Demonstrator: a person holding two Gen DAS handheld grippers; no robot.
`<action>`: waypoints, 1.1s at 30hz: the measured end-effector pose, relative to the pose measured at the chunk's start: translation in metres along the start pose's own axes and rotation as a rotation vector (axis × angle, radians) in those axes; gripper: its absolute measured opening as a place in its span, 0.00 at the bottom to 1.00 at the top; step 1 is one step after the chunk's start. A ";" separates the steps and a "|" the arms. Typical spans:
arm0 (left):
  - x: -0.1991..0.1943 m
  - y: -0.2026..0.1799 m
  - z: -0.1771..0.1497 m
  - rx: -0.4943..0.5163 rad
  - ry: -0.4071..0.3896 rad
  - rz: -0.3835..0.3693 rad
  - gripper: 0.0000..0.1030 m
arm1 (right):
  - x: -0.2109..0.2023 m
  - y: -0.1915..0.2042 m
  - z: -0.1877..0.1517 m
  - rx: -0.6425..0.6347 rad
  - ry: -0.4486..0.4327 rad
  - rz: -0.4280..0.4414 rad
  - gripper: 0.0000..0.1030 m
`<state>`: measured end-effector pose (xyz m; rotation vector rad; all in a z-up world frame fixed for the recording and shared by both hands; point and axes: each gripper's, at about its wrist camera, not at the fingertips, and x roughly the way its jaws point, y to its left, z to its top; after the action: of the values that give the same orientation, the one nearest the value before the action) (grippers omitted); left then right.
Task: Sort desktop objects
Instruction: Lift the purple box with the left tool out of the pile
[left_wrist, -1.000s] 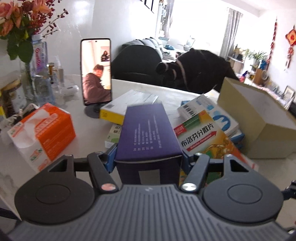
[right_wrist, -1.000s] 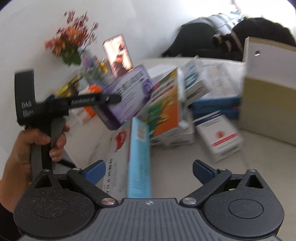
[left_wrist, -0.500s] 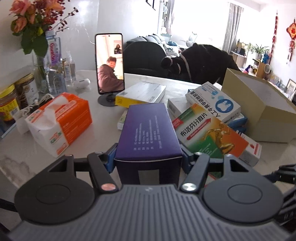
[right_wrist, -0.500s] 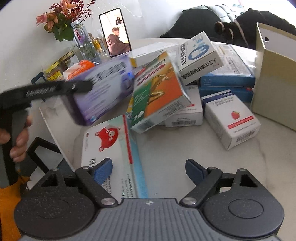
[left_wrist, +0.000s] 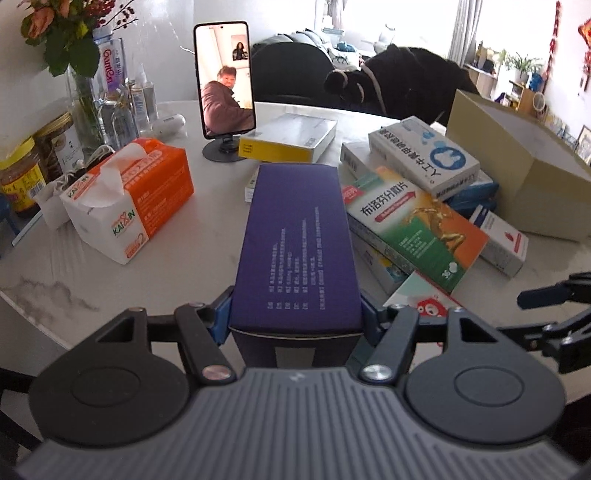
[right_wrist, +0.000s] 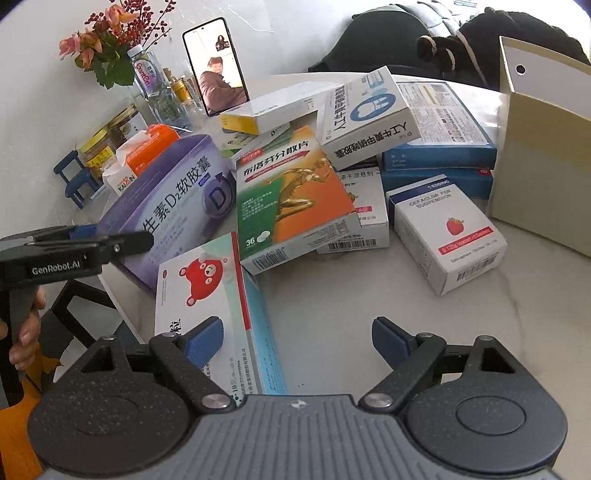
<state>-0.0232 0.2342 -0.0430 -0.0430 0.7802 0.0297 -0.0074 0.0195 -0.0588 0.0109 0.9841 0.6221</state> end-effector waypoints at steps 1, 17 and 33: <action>0.002 0.000 0.002 0.004 0.008 -0.002 0.63 | -0.001 0.000 0.001 0.005 -0.003 0.000 0.90; 0.035 0.002 0.031 0.003 0.095 -0.011 0.63 | -0.019 -0.008 0.007 0.038 -0.036 -0.023 0.96; 0.043 0.000 0.037 -0.031 0.090 0.025 0.62 | -0.032 -0.014 0.013 0.070 -0.066 -0.003 0.99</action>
<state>0.0337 0.2363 -0.0471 -0.0648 0.8703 0.0637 -0.0029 -0.0048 -0.0309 0.0917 0.9414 0.5812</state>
